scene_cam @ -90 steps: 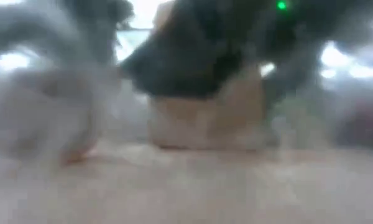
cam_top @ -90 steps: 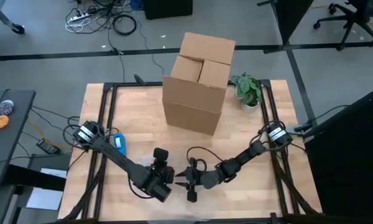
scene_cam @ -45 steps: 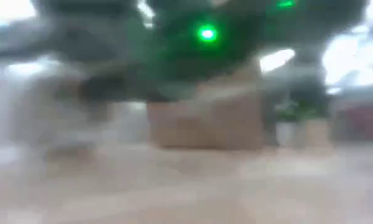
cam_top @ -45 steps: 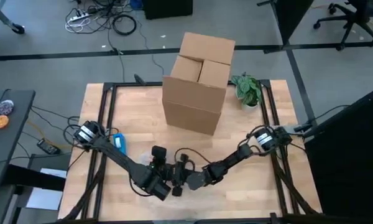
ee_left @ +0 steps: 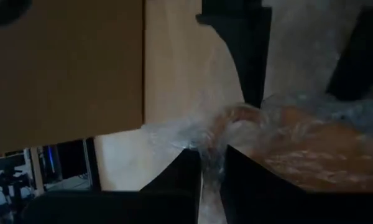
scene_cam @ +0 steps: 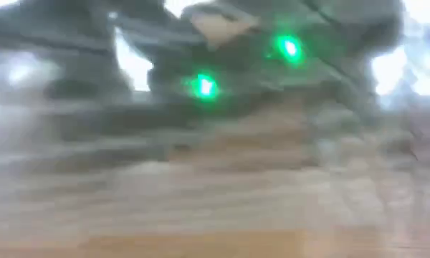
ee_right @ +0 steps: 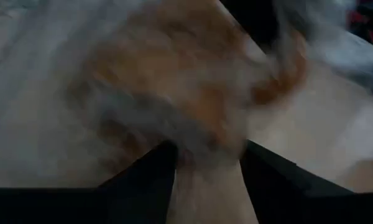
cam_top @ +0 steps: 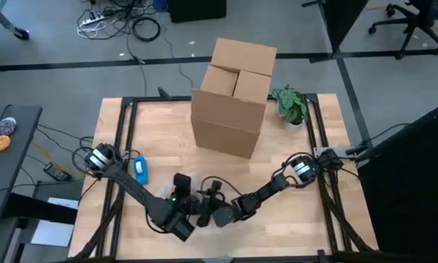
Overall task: Wrap mug
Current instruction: Wrap the orange mug using the transparent bubble wrap
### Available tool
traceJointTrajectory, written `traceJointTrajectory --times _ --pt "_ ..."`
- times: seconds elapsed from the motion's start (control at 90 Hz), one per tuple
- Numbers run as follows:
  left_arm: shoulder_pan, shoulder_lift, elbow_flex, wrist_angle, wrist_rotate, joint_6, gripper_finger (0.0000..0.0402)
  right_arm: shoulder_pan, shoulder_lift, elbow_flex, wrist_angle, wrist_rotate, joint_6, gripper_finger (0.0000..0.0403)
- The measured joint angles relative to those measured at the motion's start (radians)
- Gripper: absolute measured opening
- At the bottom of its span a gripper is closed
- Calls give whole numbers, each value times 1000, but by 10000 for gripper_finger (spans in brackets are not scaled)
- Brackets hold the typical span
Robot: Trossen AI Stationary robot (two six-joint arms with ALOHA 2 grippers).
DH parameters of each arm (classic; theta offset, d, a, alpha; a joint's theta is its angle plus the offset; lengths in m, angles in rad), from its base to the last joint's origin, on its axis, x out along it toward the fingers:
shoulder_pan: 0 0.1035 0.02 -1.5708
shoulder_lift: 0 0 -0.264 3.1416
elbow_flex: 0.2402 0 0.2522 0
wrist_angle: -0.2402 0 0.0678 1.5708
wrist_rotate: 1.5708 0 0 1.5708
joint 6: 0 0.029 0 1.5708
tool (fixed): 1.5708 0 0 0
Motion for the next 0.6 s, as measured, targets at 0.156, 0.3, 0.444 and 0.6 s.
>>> traceJointTrajectory --times 0.156,0.3,0.444,0.6 --pt "-37 0 0 -38 -17 -53 27 -4 2 -47 128 -38 -16 157" --pt "-68 0 0 -63 -46 -105 24 -30 2 -55 223 -167 -127 157" --pt "-92 0 -2 -113 -72 -192 18 -64 2 -57 240 -208 -127 154" --pt "-114 0 -9 -194 -64 -278 17 -103 2 -57 242 -253 -108 153"
